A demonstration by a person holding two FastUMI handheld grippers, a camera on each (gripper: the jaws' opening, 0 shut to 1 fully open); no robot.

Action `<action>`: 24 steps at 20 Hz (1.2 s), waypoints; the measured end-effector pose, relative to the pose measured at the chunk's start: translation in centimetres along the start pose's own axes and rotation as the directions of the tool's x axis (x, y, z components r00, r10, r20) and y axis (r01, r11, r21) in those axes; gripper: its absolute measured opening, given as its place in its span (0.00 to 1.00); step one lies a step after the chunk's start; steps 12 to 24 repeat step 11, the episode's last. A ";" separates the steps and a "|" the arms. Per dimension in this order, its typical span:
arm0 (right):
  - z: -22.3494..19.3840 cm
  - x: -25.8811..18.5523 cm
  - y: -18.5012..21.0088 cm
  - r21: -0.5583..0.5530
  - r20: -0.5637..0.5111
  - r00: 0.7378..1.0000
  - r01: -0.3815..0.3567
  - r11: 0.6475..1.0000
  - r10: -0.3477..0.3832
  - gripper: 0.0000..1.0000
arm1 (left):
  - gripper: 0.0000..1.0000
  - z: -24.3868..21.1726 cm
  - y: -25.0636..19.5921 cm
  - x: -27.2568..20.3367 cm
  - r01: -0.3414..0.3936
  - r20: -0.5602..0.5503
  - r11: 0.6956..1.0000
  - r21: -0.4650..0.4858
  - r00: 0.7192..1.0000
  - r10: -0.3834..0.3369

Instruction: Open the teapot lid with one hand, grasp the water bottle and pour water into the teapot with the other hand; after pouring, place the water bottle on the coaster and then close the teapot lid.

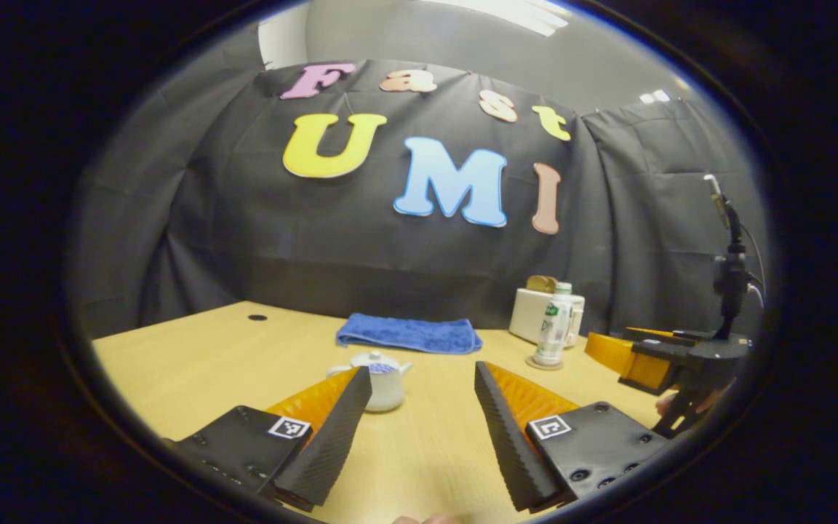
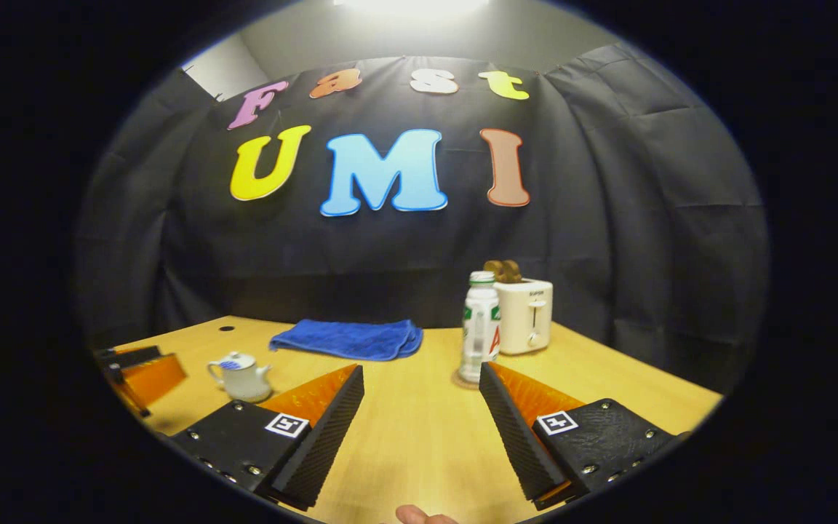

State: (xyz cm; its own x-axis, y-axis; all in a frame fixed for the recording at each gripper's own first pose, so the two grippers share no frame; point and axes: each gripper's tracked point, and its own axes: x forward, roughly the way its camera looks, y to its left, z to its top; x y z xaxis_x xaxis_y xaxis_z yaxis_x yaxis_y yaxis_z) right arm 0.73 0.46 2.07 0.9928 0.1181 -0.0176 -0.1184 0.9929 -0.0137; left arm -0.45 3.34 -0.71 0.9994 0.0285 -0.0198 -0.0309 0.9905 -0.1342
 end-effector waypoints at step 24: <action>-2.1 -1.3 2.3 0.012 0.011 0.999 0.035 0.999 -0.035 0.94 | 0.96 0.0 -1.5 0.0 -0.108 0.027 0.985 0.135 0.994 0.105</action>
